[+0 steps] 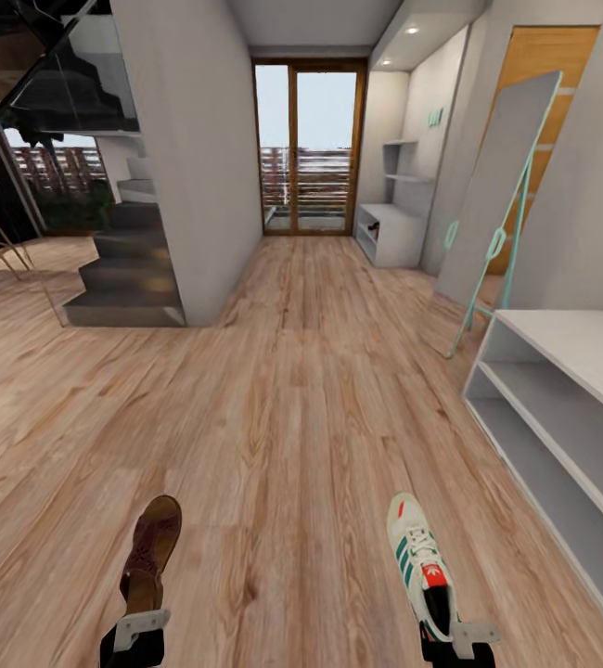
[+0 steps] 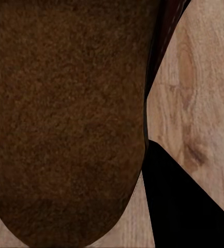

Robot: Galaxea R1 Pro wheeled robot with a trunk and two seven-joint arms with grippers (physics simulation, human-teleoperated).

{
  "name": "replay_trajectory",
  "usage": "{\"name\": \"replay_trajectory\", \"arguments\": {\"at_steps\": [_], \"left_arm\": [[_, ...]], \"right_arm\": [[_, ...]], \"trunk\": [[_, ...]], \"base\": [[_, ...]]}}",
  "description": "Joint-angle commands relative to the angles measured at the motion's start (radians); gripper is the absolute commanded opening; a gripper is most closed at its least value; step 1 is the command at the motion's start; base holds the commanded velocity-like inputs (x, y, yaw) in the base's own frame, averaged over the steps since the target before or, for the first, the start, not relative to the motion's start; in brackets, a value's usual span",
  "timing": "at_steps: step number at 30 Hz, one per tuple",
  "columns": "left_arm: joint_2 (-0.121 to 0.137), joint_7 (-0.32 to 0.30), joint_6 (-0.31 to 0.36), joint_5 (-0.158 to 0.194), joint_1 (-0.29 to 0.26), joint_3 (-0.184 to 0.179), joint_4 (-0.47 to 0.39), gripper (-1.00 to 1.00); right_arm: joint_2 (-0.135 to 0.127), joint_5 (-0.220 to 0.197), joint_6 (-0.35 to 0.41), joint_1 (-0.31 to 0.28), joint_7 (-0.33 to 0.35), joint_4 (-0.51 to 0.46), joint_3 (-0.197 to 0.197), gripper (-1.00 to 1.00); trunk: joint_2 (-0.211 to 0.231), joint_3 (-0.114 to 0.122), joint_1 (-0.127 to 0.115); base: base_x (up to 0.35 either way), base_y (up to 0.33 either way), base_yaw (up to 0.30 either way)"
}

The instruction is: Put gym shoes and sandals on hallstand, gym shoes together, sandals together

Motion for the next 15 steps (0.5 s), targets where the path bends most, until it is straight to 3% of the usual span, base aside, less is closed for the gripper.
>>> {"name": "replay_trajectory", "arguments": {"at_steps": [1, 15], "left_arm": [[0.0, -0.011, -0.001, 0.001, -0.001, 0.007, 0.001, -1.0], [0.002, -0.011, -0.003, 0.001, -0.001, 0.008, 0.001, -1.0]], "right_arm": [[0.0, -0.006, -0.002, 0.0, -0.004, 0.0, 0.009, -1.0], [0.0, -0.006, -0.001, 0.0, -0.005, 0.002, 0.008, -1.0]], "trunk": [[0.0, -0.001, 0.0], [0.0, -0.001, 0.0]], "base": [[0.338, 0.0, 0.0], [0.338, 0.0, 0.0]]}}
